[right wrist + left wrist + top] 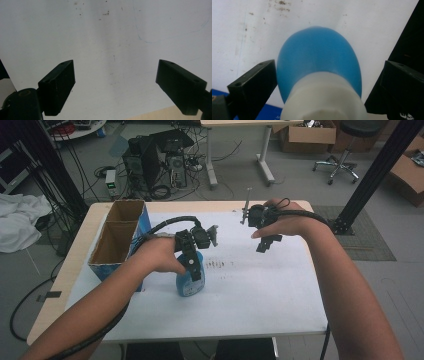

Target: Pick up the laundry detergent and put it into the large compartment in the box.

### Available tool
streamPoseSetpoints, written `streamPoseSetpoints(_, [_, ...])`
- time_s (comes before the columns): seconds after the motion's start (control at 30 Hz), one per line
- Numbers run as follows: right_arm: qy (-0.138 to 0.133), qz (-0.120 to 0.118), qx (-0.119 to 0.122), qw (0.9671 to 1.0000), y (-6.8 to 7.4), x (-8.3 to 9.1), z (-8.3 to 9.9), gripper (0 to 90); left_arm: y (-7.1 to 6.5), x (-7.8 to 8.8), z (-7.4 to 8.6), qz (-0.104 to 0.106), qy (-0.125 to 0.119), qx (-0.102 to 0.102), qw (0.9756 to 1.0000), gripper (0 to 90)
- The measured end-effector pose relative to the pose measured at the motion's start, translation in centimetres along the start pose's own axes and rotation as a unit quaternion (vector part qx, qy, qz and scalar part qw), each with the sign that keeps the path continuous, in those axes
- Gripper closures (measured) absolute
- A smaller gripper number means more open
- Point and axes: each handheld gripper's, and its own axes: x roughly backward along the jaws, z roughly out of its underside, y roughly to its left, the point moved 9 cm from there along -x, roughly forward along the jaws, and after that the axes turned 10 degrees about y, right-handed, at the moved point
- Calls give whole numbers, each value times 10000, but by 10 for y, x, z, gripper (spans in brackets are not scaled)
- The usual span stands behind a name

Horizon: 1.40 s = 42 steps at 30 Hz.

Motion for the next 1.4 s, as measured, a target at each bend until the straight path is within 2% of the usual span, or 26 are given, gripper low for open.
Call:
streamPoseSetpoints(0.13, [-26,7,-27,10000,0,1,1,158,1,-2,-1,-22,-4,12,10000,41])
streamPoseSetpoints(0.3, [-17,-10,-27,10000,1,0,2,158,3,-2,-3,-15,-60,99,9999,140])
streamPoseSetpoints(0.63, [-23,-26,-32,10000,1,-2,3,158,4,-5,-3,-48,-5,181,9998,167])
streamPoseSetpoints(0.97, [-31,-29,7,10000,2,-2,1,158,6,-5,-1,-87,-30,256,9996,254])
streamPoseSetpoints(1.23, [-48,-24,-69,10000,1,-1,3,158,4,-4,-2,-71,-40,274,9996,295])
streamPoseSetpoints(1.4, [-43,-21,-62,10000,1,-1,4,158,5,-4,-2,-154,-2,336,9993,322])
